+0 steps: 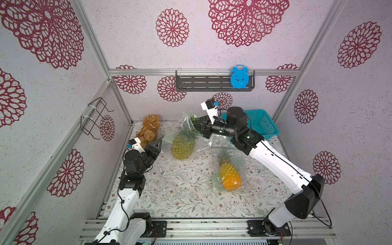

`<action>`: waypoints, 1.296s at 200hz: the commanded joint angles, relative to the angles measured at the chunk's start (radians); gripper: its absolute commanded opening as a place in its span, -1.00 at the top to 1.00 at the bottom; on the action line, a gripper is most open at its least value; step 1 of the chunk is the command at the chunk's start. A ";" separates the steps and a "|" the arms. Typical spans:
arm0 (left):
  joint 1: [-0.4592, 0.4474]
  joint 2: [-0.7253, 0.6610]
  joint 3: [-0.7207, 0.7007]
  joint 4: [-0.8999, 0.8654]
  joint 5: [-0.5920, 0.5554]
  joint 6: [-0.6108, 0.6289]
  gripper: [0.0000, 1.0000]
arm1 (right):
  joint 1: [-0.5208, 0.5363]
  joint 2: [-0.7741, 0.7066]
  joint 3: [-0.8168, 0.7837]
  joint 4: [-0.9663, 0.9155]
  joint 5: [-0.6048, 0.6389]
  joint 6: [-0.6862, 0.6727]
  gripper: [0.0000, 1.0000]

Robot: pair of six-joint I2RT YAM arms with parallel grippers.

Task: Open the zip-top bag and take out the pineapple
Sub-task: Pick up the pineapple from the zipper food storage bag.

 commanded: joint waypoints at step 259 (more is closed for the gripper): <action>-0.006 0.019 0.026 -0.407 -0.275 0.433 1.00 | -0.016 -0.238 -0.236 0.284 0.198 -0.055 1.00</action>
